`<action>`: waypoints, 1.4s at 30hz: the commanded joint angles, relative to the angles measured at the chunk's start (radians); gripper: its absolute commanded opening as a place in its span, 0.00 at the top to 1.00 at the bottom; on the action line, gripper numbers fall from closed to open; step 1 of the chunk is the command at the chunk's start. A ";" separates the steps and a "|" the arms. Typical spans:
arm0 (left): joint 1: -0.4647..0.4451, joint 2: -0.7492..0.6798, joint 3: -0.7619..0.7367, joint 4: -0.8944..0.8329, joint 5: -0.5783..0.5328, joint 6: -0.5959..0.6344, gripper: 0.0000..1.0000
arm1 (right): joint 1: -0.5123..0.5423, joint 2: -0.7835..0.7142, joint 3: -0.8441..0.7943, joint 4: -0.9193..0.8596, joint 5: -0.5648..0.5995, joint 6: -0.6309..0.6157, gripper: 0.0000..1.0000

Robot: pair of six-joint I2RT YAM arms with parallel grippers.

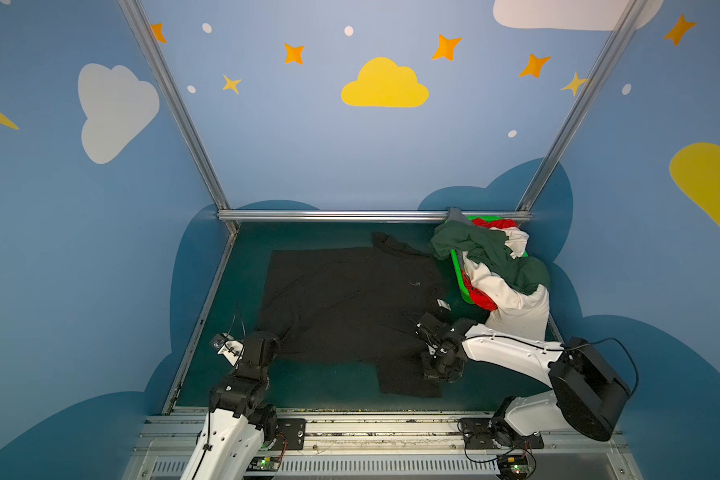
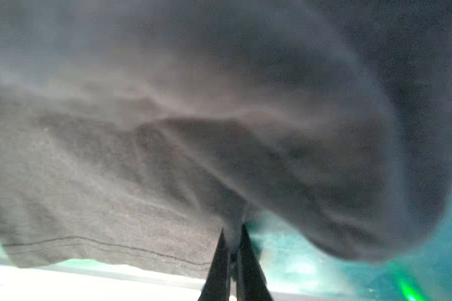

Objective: Fold and stack the t-shirts

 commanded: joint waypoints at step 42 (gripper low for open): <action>0.059 0.949 0.613 0.314 0.345 0.212 0.00 | -0.425 1.163 1.773 -0.042 -0.007 -0.582 0.31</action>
